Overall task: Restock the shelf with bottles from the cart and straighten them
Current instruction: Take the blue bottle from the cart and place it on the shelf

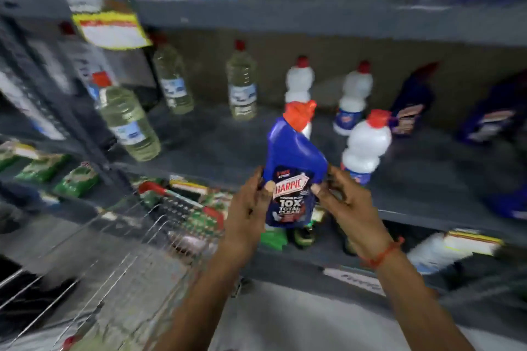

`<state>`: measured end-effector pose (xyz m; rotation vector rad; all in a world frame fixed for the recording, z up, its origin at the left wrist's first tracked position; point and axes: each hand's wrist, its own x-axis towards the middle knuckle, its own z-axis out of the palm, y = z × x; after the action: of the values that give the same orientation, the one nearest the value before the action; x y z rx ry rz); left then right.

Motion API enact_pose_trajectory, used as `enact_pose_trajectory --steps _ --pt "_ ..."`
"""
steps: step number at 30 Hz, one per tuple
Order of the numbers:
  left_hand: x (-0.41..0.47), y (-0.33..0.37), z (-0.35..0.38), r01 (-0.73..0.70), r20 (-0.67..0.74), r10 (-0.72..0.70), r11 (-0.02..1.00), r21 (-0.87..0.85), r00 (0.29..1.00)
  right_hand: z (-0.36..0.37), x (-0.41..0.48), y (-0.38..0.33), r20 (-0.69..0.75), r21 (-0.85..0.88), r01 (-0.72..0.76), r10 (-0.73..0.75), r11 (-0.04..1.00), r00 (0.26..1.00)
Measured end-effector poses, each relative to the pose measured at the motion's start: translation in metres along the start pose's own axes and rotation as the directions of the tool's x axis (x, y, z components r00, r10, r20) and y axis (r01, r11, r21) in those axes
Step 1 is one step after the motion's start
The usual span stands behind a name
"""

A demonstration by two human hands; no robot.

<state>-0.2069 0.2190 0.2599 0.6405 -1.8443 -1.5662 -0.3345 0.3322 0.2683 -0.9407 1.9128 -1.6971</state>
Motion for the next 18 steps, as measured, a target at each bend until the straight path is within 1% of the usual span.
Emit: enact_pose_trajectory --steps 3,5,7,9,11,14,18 --pt "0.003 0.01 0.076 -0.039 0.107 0.04 0.999 -0.01 0.993 -0.078 -0.018 0.004 -0.132 -0.024 0.058 -0.06 0.998 0.989" --pt "0.008 0.01 0.127 -0.067 0.175 0.069 0.998 -0.019 0.982 -0.126 -0.028 0.012 -0.198 -0.009 0.071 -0.072 0.997 0.978" --pt "0.017 0.007 0.177 -0.097 0.247 0.095 0.995 -0.005 0.964 -0.17 -0.034 0.024 -0.237 0.001 0.065 -0.063 0.998 0.969" --pt "0.029 0.0 0.22 -0.125 0.318 0.117 0.992 0.005 0.941 -0.209 -0.031 0.041 -0.268 -0.03 0.047 -0.053 0.998 0.962" --pt "0.041 -0.009 0.256 -0.132 0.374 0.108 0.99 0.041 0.921 -0.239 -0.02 0.058 -0.288 -0.039 0.024 -0.034 0.999 0.957" --pt "0.061 -0.024 0.289 -0.084 0.365 0.032 0.988 0.127 0.93 -0.263 0.003 0.079 -0.298 -0.039 -0.019 0.006 0.999 0.955" --pt "0.079 -0.039 0.296 -0.09 0.367 0.011 0.976 0.2 0.93 -0.269 0.028 0.104 -0.251 -0.022 -0.071 0.064 0.997 0.966"
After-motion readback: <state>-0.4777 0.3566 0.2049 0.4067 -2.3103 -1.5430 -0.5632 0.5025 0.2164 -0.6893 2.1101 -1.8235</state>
